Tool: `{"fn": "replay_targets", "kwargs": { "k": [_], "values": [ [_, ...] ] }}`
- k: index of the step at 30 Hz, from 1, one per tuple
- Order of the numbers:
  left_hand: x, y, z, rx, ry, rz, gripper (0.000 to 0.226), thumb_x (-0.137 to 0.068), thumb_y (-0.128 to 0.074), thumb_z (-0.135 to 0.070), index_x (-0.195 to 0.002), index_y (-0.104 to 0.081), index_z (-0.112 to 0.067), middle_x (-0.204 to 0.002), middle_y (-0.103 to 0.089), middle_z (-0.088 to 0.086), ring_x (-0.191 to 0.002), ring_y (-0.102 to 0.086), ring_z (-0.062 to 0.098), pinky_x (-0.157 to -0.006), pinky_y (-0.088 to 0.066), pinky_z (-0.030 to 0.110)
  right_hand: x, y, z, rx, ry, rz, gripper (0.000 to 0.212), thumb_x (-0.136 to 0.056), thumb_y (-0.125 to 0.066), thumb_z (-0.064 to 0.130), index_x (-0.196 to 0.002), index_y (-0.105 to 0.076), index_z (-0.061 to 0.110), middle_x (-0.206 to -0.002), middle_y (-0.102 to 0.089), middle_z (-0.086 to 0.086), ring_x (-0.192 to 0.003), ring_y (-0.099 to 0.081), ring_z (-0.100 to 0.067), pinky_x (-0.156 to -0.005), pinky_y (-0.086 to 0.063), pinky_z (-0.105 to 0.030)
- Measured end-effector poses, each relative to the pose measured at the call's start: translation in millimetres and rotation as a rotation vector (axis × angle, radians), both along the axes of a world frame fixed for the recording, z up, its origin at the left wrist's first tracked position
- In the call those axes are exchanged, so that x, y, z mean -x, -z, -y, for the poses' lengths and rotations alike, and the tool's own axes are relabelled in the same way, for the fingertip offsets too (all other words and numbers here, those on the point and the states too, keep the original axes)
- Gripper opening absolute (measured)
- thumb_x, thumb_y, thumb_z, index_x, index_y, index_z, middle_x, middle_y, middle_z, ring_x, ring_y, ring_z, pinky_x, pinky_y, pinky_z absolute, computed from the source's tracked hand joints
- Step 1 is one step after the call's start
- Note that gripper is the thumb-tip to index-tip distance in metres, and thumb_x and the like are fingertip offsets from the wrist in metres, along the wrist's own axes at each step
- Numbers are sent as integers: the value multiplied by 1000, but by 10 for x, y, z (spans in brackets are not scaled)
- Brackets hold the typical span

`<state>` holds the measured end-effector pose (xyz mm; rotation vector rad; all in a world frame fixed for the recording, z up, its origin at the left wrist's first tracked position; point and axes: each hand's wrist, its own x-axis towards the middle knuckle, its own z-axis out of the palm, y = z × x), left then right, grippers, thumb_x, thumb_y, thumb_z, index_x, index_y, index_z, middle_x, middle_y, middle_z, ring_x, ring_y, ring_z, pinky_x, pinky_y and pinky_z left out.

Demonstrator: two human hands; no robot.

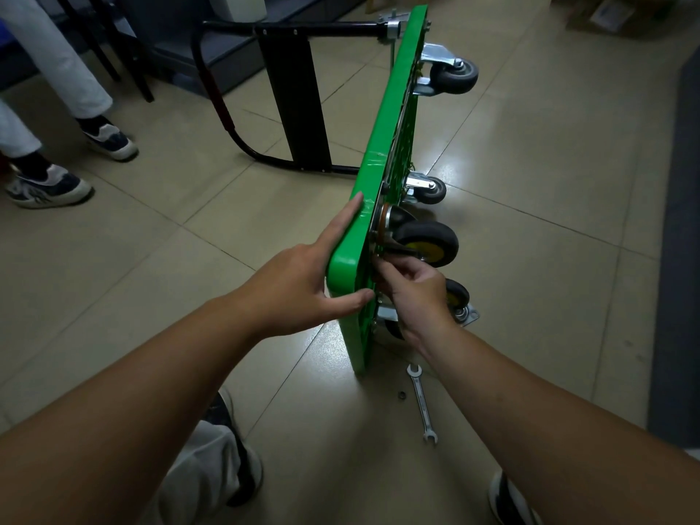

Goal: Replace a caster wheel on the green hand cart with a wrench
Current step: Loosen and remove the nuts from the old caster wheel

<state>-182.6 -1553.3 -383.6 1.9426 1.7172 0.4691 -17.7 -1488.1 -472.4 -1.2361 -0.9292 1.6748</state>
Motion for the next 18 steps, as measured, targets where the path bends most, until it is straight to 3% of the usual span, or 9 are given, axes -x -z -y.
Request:
{"fn": "replay_targets", "kwargs": {
  "k": [5,12,18],
  "values": [
    [4,7,-5,-2,3,13,114,-86,-73,-53,-154,18,-55,-109,-74,11,-69,-70,13,-73,-60,42,67,5,-21,-3,78,68,16,-86,-77,29,-90,-77,14,-92,-78,-4,-95,-73,-22,-91,-58,-47],
    [14,16,-8,-2,11,26,113,-87,-73,-53,-153,19,-57,-111,-74,14,-76,-72,19,-75,-61,45,33,7,-14,50,43,134,29,-84,-77,39,-92,-76,12,-86,-78,-2,-85,-75,-17,-83,-61,-40],
    [18,17,-4,-1,10,30,114,-87,-74,-53,-153,18,-57,-111,-74,14,-74,-72,18,-75,-61,45,-8,-21,35,-86,38,150,11,-90,-74,23,-95,-75,13,-90,-77,-2,-86,-73,-11,-77,-59,-24]
  ]
}}
